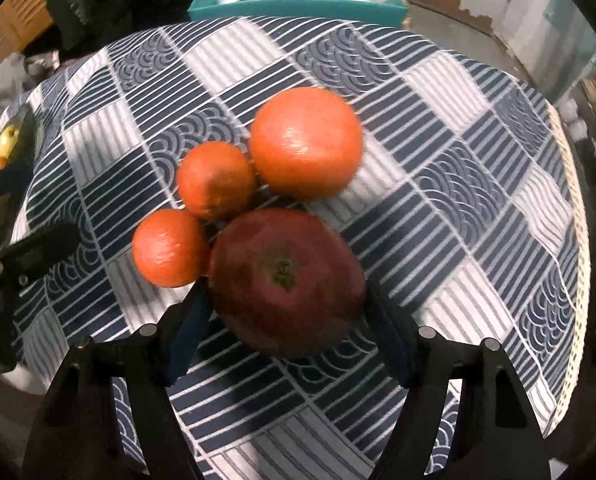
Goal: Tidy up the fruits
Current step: 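Move right gripper onto the dark red apple while left gripper approaches an orange, then close right gripper on the dark red apple while left gripper closes on the orange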
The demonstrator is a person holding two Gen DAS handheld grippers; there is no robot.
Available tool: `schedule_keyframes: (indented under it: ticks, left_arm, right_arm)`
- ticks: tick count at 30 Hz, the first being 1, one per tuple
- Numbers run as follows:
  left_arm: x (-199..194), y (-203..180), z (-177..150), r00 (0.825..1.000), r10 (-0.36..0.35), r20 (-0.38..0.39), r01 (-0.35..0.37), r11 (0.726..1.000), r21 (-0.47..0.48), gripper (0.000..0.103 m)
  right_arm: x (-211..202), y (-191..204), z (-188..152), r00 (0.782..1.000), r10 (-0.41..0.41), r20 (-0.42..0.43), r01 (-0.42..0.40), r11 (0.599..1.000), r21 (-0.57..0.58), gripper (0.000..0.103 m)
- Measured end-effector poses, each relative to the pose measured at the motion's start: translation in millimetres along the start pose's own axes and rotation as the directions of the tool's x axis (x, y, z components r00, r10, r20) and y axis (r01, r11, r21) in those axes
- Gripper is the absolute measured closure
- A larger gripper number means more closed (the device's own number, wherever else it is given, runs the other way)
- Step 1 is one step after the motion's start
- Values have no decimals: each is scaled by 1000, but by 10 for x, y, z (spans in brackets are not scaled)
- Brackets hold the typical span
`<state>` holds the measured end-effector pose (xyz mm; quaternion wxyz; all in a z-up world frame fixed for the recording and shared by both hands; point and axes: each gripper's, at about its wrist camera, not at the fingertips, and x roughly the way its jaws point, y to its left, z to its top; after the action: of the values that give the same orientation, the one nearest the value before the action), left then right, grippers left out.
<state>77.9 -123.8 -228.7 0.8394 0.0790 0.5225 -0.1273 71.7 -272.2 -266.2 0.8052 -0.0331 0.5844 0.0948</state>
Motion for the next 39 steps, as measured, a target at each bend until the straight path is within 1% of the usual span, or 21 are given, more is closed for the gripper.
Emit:
schedule_keyframes:
  ticks: [3, 6, 10, 14, 20, 23, 24, 26, 28, 30, 32, 39]
  left_arm:
    - [31, -80, 3, 1000, -16, -4, 16, 1000, 13, 14]
    - [65, -163, 5, 999, -49, -13, 49, 999, 19, 14]
    - [118, -250, 25, 997, -70, -20, 70, 997, 15, 14]
    - [229, -354, 55, 997, -65, -40, 66, 998, 17, 14]
    - [400, -451, 69, 994, -86, -69, 86, 996, 2, 15]
    - [465, -475, 71, 991, -106, -81, 105, 994, -14, 19]
    - [481, -484, 70, 990, -110, -84, 109, 994, -16, 23]
    - [520, -504, 66, 987, -126, -95, 125, 992, -19, 33]
    - [564, -521, 57, 983, -140, -115, 139, 990, -15, 48]
    - [585, -530, 46, 983, -136, -125, 136, 991, -10, 56]
    - [571, -528, 32, 983, -142, -117, 142, 990, -9, 57]
    - [468, -439, 27, 988, -123, -95, 122, 992, -9, 58]
  right_arm:
    - [-54, -153, -1, 1000, -23, 19, 22, 998, 53, 28]
    - [-106, -337, 4, 998, -44, 42, 39, 993, 112, 28]
    - [-180, -488, 21, 996, -52, 70, 39, 983, 181, 28]
    - [-225, -566, 21, 993, -69, 91, 48, 976, 211, 28]
    - [-221, -641, -9, 992, -69, 101, 43, 970, 238, 28]
    - [-182, -659, 4, 993, -68, 98, 42, 969, 245, 28]
    - [-179, -670, 4, 993, -66, 97, 41, 968, 246, 28]
    - [-173, -688, 2, 993, -64, 97, 38, 968, 249, 28]
    - [-166, -701, 2, 993, -64, 97, 38, 967, 251, 28]
    - [-158, -709, 4, 993, -62, 96, 36, 967, 253, 28]
    - [-149, -708, 6, 994, -62, 95, 36, 967, 252, 28]
    - [-187, -665, 32, 991, -70, 112, 42, 970, 238, 28]
